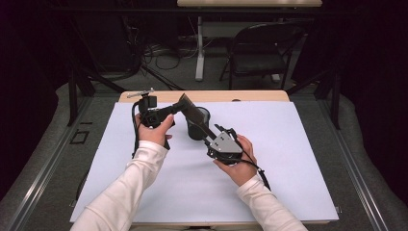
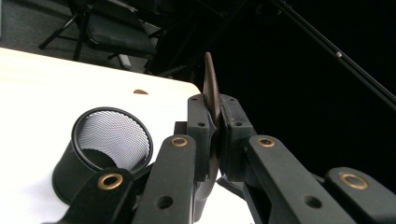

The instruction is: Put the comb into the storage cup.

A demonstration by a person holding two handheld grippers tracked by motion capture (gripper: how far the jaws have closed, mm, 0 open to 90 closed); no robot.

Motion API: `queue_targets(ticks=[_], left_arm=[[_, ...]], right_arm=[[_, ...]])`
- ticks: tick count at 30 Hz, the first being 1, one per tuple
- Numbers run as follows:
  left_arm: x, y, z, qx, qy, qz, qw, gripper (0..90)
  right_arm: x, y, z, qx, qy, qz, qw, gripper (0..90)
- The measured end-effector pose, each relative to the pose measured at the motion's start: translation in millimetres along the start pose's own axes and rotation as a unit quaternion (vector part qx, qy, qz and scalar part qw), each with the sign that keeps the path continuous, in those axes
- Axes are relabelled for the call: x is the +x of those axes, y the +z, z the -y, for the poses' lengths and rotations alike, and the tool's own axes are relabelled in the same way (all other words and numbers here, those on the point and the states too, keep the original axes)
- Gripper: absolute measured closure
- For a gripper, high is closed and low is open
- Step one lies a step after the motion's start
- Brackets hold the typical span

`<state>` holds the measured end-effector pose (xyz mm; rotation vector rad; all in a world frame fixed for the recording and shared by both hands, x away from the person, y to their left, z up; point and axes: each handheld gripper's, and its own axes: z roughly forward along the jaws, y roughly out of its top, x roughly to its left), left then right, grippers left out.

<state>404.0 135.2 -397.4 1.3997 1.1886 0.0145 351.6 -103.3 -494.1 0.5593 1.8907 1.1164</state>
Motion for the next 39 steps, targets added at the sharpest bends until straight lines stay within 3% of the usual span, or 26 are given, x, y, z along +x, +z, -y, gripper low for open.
queue_targets(ticks=[12, 15, 21, 33, 39], left_arm=[[3.8, -8.1, -8.9, -0.017, 0.0, -0.008, 0.9998, 84.8], [4.5, -10.2, -11.4, -0.019, 0.0, -0.009, 0.9998, 84.8], [4.6, -14.0, -18.5, -0.031, 0.0, -0.011, 0.9995, 84.8], [2.8, -18.5, -33.0, -0.04, 0.016, -0.027, 0.9987, 84.8], [3.1, -18.3, -39.6, -0.045, 0.017, -0.032, 0.9983, 84.8]], right_arm=[[-1.2, -3.1, -3.2, 0.007, -0.013, 0.011, 0.9998, 37.0], [-2.0, -4.7, -4.6, 0.007, -0.006, 0.011, 0.9999, 36.6], [-3.3, -5.9, -5.9, 0.0, 0.025, 0.01, 0.9996, 25.8], [-9.6, -11.3, -9.6, -0.001, 0.053, 0.026, 0.9983, 16.8], [-12.7, -14.4, -11.5, 0.001, 0.073, 0.007, 0.9973, 16.8]])
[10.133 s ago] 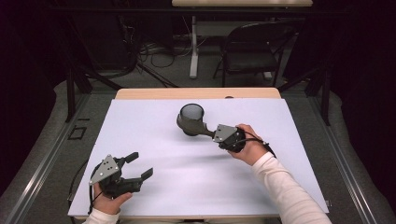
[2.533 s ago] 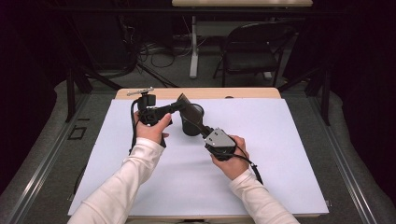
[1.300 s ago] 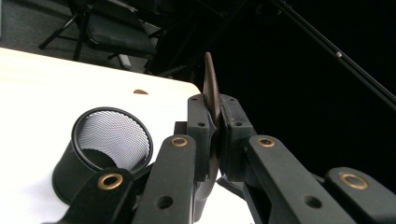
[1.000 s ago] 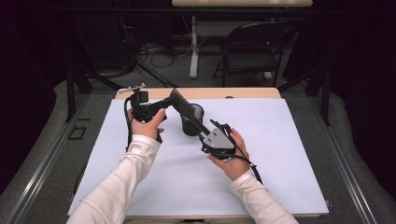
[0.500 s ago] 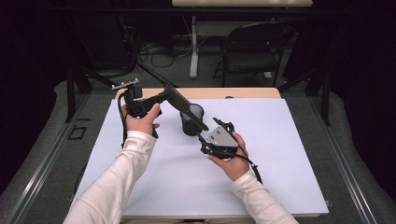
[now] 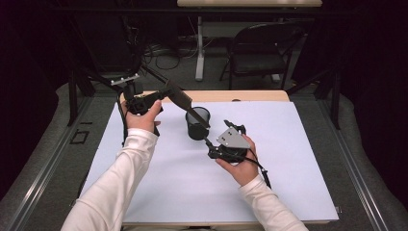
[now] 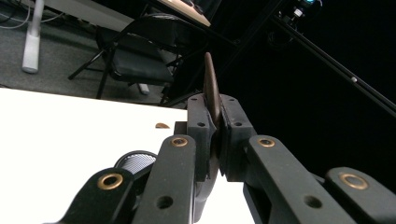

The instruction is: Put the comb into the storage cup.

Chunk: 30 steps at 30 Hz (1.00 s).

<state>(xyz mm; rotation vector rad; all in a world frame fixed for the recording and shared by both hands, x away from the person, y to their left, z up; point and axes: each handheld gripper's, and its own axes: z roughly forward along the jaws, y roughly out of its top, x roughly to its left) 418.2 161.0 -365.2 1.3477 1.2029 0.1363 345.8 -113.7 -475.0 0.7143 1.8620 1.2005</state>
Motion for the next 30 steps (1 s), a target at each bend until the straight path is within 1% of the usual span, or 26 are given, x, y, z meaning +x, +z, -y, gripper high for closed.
queue_targets(ticks=[4, 8, 10, 11, 14, 18, 22, 27, 30], left_arm=[[-0.6, 1.9, -4.4, -0.002, 0.003, -0.001, 1.0, 84.8], [-1.9, 3.0, -7.7, -0.003, 0.009, -0.003, 1.0, 84.8], [-2.0, 3.6, -9.3, -0.002, 0.01, -0.004, 0.9999, 84.8], [-1.8, 4.2, -9.9, -0.003, 0.011, -0.004, 0.9999, 84.8], [-2.0, 5.4, -12.4, -0.003, 0.014, -0.008, 0.9999, 84.8], [-2.5, 6.2, -15.9, -0.005, 0.019, -0.013, 0.9997, 84.8], [-2.6, 6.8, -19.0, -0.008, 0.023, -0.019, 0.9995, 84.8], [-0.7, 6.7, -21.7, -0.01, 0.03, -0.027, 0.9991, 84.8], [0.2, 7.1, -22.5, -0.011, 0.031, -0.029, 0.999, 84.8]], right_arm=[[-2.3, -2.0, -1.5, 0.002, 0.011, -0.011, 0.9999, 15.6], [-4.1, -3.3, -1.7, 0.006, 0.015, -0.026, 0.9995, 13.4], [-5.1, -3.9, -2.3, 0.007, 0.02, -0.027, 0.9994, 12.4], [-5.5, -4.0, -2.6, 0.006, 0.022, -0.028, 0.9993, 11.2], [-7.3, -4.5, -3.2, 0.008, 0.033, -0.041, 0.9986, 4.8], [-9.1, -5.4, -3.6, 0.008, 0.046, -0.055, 0.9974, 0.0], [-9.8, -7.0, -3.7, 0.006, 0.047, -0.061, 0.997, 0.0], [-11.5, -8.2, -4.3, 0.006, 0.061, -0.073, 0.9955, 0.0], [-12.2, -8.3, -4.2, 0.007, 0.062, -0.072, 0.9954, 0.0]])
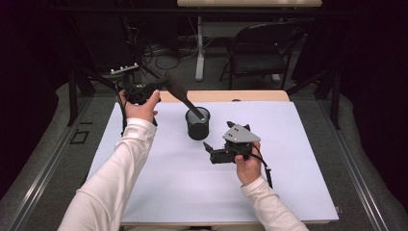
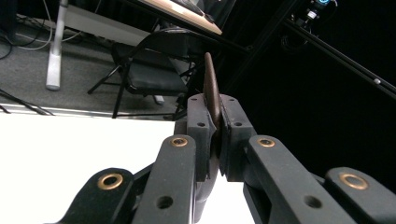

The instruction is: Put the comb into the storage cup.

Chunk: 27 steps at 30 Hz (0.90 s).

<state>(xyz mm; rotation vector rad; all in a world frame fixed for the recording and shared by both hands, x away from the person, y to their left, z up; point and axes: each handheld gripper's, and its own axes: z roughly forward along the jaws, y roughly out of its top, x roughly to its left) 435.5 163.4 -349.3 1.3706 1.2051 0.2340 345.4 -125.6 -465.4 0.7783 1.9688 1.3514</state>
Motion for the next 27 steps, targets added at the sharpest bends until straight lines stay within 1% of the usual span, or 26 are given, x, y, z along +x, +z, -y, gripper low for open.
queue_targets(ticks=[3, 5, 7, 11, 15, 16, 22, 26, 27], left_arm=[[1.0, 0.7, -1.5, -0.002, 0.001, -0.004, 1.0, 84.8], [1.9, 1.2, -3.0, -0.003, 0.007, -0.009, 0.9999, 84.8], [2.0, 1.7, -3.3, -0.003, 0.008, -0.012, 0.9999, 84.8], [3.4, 4.1, -3.3, -0.005, 0.01, -0.019, 0.9998, 84.8], [4.0, 5.9, -3.0, -0.004, 0.012, -0.023, 0.9996, 84.8], [4.3, 7.4, -2.6, -0.002, 0.016, -0.027, 0.9995, 84.8], [5.2, 13.7, -0.7, 0.0, 0.024, -0.038, 0.999, 84.8], [5.1, 18.3, 1.1, 0.002, 0.029, -0.046, 0.9985, 84.8], [5.3, 19.2, 1.4, 0.002, 0.033, -0.049, 0.9983, 84.8]], right_arm=[[-1.0, -1.1, -0.2, -0.002, 0.0, 0.0, 1.0, 0.0], [-1.9, -1.7, -0.4, -0.002, 0.0, -0.002, 1.0, 0.0], [-2.6, -1.6, -0.3, -0.002, 0.002, -0.002, 1.0, 0.0], [-5.8, -2.3, -0.2, -0.002, 0.012, -0.004, 0.9999, 0.0], [-7.2, -3.1, -0.4, -0.001, 0.014, -0.006, 0.9999, 0.0], [-8.5, -3.6, -0.5, -0.001, 0.015, -0.006, 0.9999, 0.0], [-11.0, -3.3, 0.0, -0.001, 0.023, -0.01, 0.9997, 0.0], [-11.5, -3.7, 0.1, 0.001, 0.023, -0.01, 0.9997, 0.0], [-11.5, -3.8, 0.0, 0.0, 0.023, -0.01, 0.9997, 0.0]])
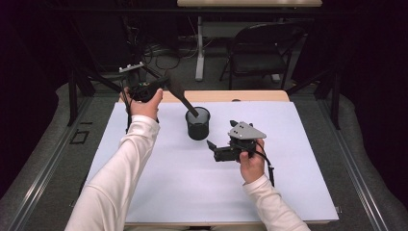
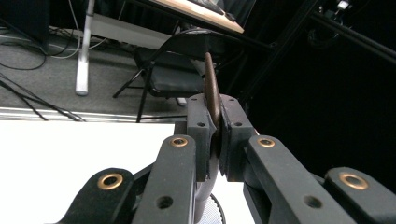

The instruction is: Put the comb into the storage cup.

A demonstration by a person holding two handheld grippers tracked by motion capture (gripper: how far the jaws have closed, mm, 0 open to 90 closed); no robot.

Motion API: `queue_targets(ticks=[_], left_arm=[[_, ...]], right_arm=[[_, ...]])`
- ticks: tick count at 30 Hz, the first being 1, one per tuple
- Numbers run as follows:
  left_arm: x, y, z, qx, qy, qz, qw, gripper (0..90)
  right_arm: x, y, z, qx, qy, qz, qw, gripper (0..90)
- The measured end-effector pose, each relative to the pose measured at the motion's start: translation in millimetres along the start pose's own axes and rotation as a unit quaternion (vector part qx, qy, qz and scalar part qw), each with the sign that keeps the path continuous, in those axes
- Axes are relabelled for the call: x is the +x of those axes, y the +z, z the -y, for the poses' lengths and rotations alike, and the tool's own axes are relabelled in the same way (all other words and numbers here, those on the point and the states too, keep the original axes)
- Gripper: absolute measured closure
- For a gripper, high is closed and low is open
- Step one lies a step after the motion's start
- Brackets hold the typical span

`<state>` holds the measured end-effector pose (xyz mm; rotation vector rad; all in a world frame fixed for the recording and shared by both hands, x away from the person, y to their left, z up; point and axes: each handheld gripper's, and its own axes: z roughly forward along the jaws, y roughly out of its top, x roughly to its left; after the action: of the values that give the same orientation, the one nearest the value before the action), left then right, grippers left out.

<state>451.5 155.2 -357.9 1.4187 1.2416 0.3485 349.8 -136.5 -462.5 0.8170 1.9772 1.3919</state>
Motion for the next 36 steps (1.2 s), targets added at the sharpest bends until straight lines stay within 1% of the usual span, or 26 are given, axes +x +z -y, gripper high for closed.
queue_targets(ticks=[5, 7, 9, 14, 19, 23, 27, 36], left_arm=[[-2.2, 3.7, 1.0, 0.001, 0.006, -0.007, 1.0, 84.8], [-2.1, 4.8, 1.0, 0.005, 0.015, -0.012, 0.9998, 84.8], [-2.8, 6.8, 1.7, 0.005, 0.012, -0.014, 0.9998, 84.8], [-3.8, 10.5, 2.7, 0.011, 0.019, -0.02, 0.9996, 84.8], [-6.6, 13.7, 3.4, 0.018, 0.031, -0.025, 0.999, 84.8], [-9.2, 15.8, 3.6, 0.021, 0.036, -0.026, 0.9988, 84.8], [-12.6, 19.6, 5.1, 0.029, 0.042, -0.026, 0.9984, 84.8], [-17.2, 26.7, 9.3, 0.037, 0.047, -0.028, 0.9978, 84.8]], right_arm=[[0.4, -0.8, -0.1, 0.002, -0.002, -0.001, 1.0, 0.0], [0.1, -1.3, -0.2, 0.002, -0.002, -0.001, 1.0, 0.0], [-0.3, -1.3, -0.2, 0.001, -0.002, 0.0, 1.0, 0.0], [-1.1, -0.8, -0.1, 0.002, 0.0, -0.002, 1.0, 0.0], [-1.0, -0.8, -0.2, 0.001, 0.0, -0.004, 1.0, 0.0], [-0.4, -1.0, -0.3, 0.003, -0.001, -0.006, 1.0, 0.0], [-0.4, -1.1, -0.3, 0.002, -0.001, -0.007, 1.0, 0.0], [-0.5, -1.1, -0.2, 0.004, 0.0, -0.009, 0.9999, 0.0]])
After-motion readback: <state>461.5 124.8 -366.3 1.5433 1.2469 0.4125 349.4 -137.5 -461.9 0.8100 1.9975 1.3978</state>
